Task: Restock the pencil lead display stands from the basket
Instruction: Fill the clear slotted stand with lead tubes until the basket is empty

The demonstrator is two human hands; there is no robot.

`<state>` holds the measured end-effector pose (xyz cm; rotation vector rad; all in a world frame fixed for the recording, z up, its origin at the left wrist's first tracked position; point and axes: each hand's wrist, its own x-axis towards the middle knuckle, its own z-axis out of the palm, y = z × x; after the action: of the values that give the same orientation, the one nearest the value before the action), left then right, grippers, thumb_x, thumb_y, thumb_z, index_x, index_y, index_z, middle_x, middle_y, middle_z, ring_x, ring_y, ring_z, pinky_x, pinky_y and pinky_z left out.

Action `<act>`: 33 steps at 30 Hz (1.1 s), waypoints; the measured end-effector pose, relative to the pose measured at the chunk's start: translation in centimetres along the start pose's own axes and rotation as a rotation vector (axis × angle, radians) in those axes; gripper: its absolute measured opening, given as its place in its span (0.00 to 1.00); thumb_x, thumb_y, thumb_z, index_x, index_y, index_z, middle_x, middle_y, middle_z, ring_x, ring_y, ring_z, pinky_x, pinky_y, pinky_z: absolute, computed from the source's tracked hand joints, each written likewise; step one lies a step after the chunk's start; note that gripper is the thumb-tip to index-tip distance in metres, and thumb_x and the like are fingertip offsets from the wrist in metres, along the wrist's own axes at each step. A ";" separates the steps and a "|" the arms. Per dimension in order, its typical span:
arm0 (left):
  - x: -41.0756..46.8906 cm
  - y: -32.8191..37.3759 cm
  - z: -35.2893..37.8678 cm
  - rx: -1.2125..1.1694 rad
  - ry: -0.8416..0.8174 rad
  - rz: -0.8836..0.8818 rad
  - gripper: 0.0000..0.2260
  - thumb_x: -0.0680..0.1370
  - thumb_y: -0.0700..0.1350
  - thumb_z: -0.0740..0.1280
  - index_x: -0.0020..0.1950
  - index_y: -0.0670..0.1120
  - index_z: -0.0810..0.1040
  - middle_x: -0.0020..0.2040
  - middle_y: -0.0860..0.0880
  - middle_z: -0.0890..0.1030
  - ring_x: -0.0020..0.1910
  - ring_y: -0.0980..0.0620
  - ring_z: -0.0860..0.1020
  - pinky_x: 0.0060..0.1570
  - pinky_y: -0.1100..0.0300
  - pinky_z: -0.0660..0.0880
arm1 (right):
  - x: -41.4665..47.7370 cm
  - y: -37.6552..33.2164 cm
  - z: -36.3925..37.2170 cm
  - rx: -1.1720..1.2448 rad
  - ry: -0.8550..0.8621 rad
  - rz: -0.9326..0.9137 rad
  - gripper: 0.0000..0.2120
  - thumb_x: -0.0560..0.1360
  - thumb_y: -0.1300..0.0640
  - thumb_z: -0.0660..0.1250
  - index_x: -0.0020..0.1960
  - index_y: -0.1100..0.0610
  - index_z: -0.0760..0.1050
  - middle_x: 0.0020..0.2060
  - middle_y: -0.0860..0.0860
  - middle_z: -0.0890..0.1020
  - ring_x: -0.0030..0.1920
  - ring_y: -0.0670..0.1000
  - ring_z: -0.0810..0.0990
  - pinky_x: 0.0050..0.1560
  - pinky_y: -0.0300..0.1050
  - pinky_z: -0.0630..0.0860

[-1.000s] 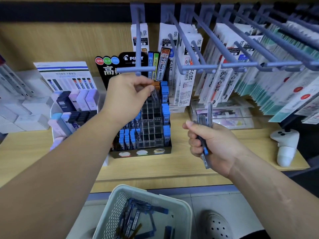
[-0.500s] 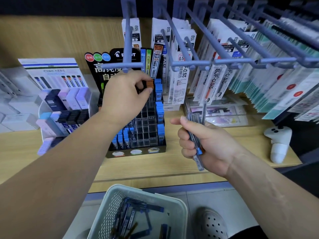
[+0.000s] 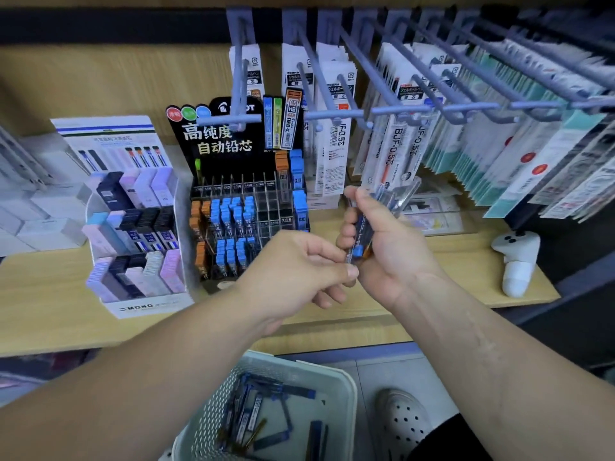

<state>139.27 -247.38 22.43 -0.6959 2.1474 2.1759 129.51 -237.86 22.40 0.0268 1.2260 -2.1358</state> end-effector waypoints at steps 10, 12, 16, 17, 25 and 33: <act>-0.9 -0.1 -0.9 -0.059 0.020 0.016 0.07 0.72 0.33 0.75 0.48 0.38 0.80 0.35 0.42 0.83 0.31 0.50 0.81 0.33 0.59 0.79 | -1.0 0.1 0.7 -0.037 0.065 0.007 0.11 0.82 0.55 0.66 0.55 0.62 0.80 0.36 0.54 0.85 0.35 0.50 0.85 0.34 0.41 0.81; -1.0 -0.2 -1.0 -0.066 0.029 0.027 0.07 0.72 0.33 0.75 0.47 0.38 0.79 0.34 0.43 0.83 0.30 0.50 0.80 0.31 0.58 0.78 | -0.9 0.2 0.6 -0.068 0.093 0.016 0.10 0.82 0.54 0.65 0.55 0.61 0.80 0.35 0.53 0.84 0.33 0.49 0.84 0.32 0.41 0.80; -0.7 -0.3 -1.6 -0.077 0.125 0.064 0.08 0.72 0.34 0.76 0.46 0.41 0.78 0.31 0.45 0.81 0.28 0.50 0.79 0.30 0.58 0.76 | -0.3 0.2 0.1 -0.182 0.116 0.054 0.09 0.82 0.55 0.67 0.54 0.59 0.82 0.30 0.50 0.76 0.26 0.45 0.73 0.27 0.37 0.70; -0.5 -0.3 -1.9 -0.070 0.154 0.074 0.09 0.72 0.34 0.76 0.46 0.41 0.78 0.30 0.46 0.80 0.28 0.50 0.79 0.29 0.58 0.76 | -0.3 0.2 0.1 -0.221 0.096 0.078 0.08 0.81 0.55 0.68 0.54 0.59 0.82 0.29 0.49 0.75 0.26 0.45 0.70 0.26 0.37 0.68; 0.0 -0.8 -2.9 -0.002 0.179 0.079 0.09 0.71 0.34 0.77 0.44 0.41 0.77 0.30 0.45 0.81 0.27 0.49 0.79 0.27 0.59 0.75 | -0.6 1.3 0.6 -0.459 -0.098 0.090 0.09 0.78 0.58 0.72 0.42 0.57 0.74 0.28 0.50 0.71 0.26 0.46 0.66 0.25 0.38 0.63; 0.3 0.2 -5.6 0.190 0.225 0.137 0.07 0.75 0.37 0.70 0.50 0.47 0.81 0.33 0.51 0.79 0.30 0.51 0.79 0.31 0.58 0.75 | -0.4 1.6 0.6 -0.498 -0.159 0.136 0.06 0.77 0.60 0.72 0.46 0.58 0.75 0.28 0.50 0.71 0.26 0.47 0.65 0.25 0.38 0.62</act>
<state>140.62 -252.84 22.71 -0.8391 2.5428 1.9990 130.93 -238.63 21.66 -0.2632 1.5739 -1.6359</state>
